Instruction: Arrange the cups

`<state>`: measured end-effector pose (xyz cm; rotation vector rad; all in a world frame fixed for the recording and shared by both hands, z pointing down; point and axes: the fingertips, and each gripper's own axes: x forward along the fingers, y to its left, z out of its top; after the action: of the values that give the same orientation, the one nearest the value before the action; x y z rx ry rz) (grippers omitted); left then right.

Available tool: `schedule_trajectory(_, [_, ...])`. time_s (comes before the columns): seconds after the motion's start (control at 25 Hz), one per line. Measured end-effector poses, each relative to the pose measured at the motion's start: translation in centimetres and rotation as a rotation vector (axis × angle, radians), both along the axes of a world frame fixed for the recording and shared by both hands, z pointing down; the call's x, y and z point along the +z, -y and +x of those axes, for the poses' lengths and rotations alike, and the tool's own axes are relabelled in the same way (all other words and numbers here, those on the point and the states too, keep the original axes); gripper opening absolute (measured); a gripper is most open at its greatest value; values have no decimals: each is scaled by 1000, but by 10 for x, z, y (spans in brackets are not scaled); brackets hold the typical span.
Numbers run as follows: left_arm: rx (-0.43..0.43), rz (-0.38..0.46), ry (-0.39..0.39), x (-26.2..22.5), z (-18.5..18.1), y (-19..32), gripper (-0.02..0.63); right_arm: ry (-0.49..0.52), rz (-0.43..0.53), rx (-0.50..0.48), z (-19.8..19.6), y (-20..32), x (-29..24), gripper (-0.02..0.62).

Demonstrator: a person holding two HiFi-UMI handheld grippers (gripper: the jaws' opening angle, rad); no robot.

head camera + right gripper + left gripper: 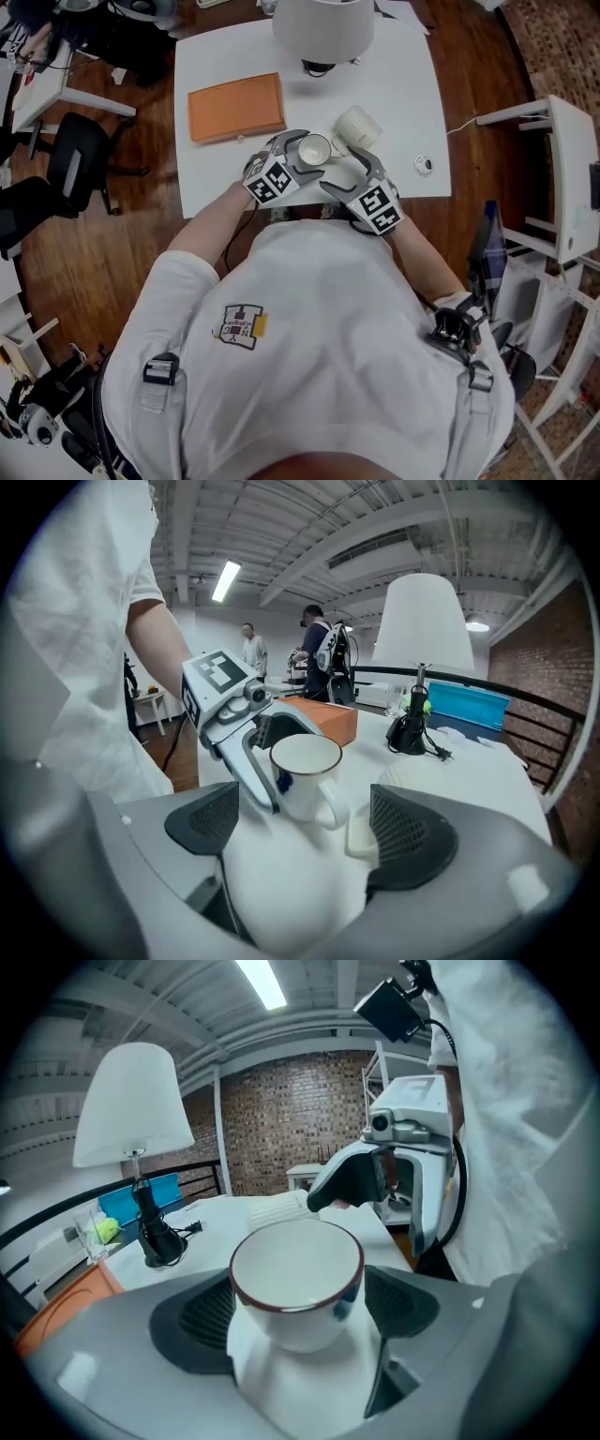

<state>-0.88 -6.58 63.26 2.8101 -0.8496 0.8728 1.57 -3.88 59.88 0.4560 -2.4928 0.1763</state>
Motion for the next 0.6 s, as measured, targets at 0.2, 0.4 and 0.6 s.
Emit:
schedule_trajectory(0.2, [-6,16,12,-1,6,9,407,-41,-18,-1,15,-8,12,421])
schedule_trajectory(0.4, [-44,9,7,0,7,9,403,-52,-22,10,24,-10,17,387])
schedule_trajectory(0.6, [-108,6,12,1,5,13,402,-57,-18,-11,28,-8,19,368])
